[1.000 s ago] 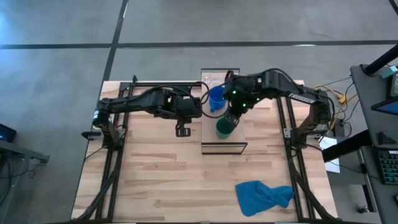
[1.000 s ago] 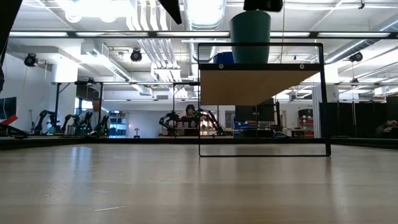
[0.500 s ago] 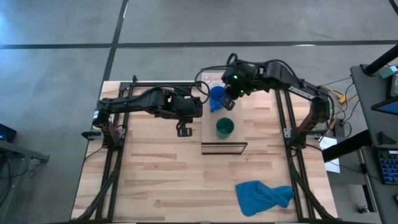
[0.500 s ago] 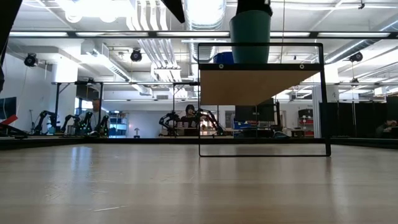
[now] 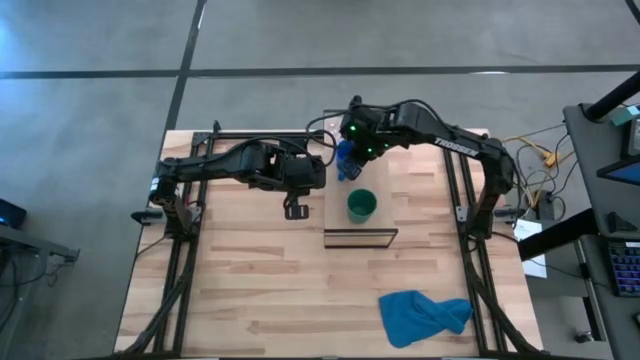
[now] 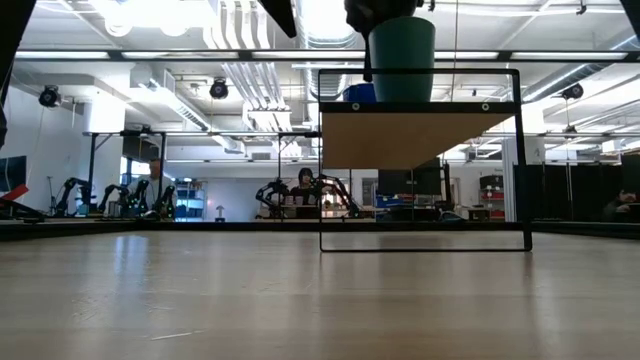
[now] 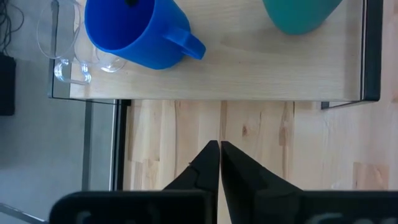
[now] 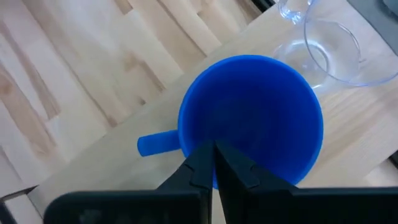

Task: Stack small to large cups/mugs on shelf
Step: Adjust the blue mug on the shelf

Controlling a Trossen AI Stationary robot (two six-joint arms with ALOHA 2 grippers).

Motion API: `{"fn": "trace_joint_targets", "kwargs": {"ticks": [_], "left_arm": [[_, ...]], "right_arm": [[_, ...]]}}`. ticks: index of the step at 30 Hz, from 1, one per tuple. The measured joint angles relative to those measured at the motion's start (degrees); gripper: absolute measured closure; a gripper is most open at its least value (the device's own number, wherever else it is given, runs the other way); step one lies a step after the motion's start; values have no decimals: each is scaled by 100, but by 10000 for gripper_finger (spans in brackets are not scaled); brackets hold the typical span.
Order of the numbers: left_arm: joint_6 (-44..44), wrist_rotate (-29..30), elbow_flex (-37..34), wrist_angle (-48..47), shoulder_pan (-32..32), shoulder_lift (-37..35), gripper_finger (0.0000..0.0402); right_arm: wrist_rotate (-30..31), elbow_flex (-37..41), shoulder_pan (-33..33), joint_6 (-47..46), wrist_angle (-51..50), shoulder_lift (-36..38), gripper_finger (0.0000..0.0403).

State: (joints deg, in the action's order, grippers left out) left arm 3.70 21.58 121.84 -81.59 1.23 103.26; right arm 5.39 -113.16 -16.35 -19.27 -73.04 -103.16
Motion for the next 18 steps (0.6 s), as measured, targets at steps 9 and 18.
{"fn": "trace_joint_targets", "kwargs": {"ticks": [9,18], "left_arm": [[-7,7,0,1,0,0,400],[-7,9,0,1,1,0,400]], "right_arm": [[4,15,-30,-197,-48,-60,395],[0,65,-32,-367,-298,-87,395]]}}
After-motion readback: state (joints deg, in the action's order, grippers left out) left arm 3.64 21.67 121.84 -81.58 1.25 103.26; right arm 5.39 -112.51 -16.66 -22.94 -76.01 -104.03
